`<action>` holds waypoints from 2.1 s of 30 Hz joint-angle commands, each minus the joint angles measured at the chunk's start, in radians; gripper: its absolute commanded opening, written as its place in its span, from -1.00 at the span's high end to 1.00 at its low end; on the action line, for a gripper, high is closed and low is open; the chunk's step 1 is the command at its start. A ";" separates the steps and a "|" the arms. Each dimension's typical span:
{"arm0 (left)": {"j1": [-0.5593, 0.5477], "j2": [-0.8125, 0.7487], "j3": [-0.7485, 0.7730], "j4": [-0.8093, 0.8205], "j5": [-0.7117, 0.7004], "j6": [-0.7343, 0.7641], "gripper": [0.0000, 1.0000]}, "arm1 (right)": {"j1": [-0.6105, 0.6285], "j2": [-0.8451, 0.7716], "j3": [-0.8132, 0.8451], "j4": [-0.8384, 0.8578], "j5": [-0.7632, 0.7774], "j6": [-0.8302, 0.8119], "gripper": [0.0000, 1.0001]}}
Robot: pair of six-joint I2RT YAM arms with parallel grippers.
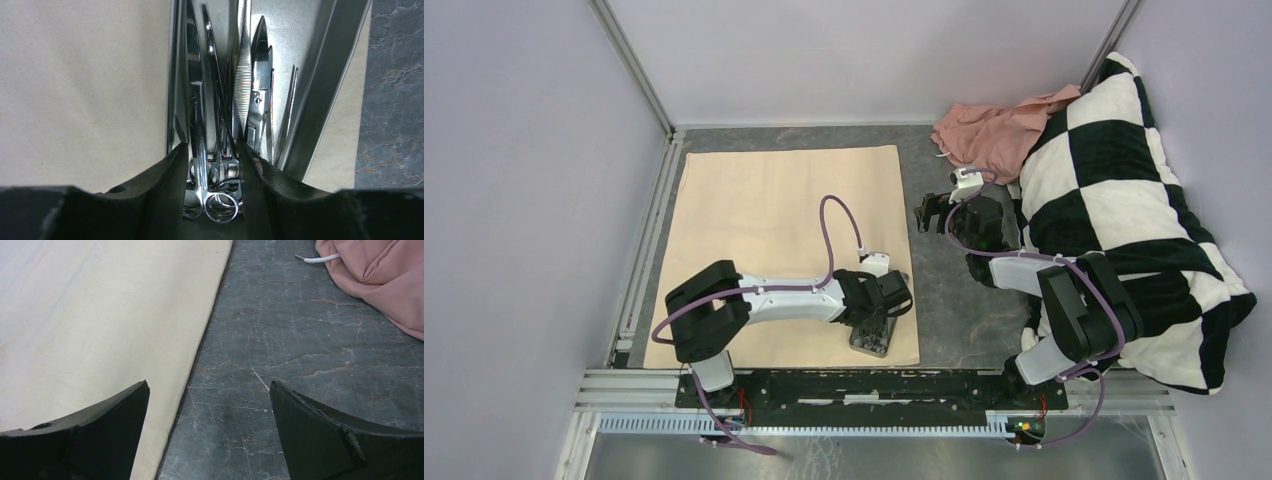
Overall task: Open and lay out the surgical kit
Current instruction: Pick up the medical item from the container.
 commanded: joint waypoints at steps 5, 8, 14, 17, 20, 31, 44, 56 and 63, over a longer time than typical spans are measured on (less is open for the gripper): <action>-0.003 0.002 -0.029 0.094 0.026 -0.016 0.21 | -0.004 0.008 0.034 0.030 -0.015 0.013 -0.95; -0.003 0.004 -0.029 0.096 0.028 -0.010 0.42 | -0.004 0.008 0.034 0.031 -0.016 0.013 -0.95; -0.003 0.002 -0.040 0.096 0.021 -0.011 0.56 | -0.004 0.011 0.034 0.031 -0.018 0.016 -0.96; -0.003 0.000 -0.042 0.096 0.021 -0.010 0.67 | -0.004 0.013 0.035 0.031 -0.019 0.017 -0.95; -0.003 -0.010 -0.034 0.093 0.022 -0.001 0.74 | -0.004 0.016 0.038 0.029 -0.022 0.017 -0.96; -0.004 -0.092 -0.021 0.066 -0.002 0.019 0.96 | -0.005 0.011 0.034 0.034 -0.020 0.013 -0.95; -0.003 -0.145 -0.019 0.049 -0.018 0.023 0.96 | -0.004 0.009 0.033 0.032 -0.020 0.014 -0.95; 0.007 -0.057 0.015 0.099 0.040 0.066 0.91 | -0.004 0.010 0.033 0.032 -0.020 0.011 -0.95; 0.025 -0.009 0.023 0.107 0.068 0.083 0.76 | -0.004 0.011 0.032 0.034 -0.020 0.011 -0.95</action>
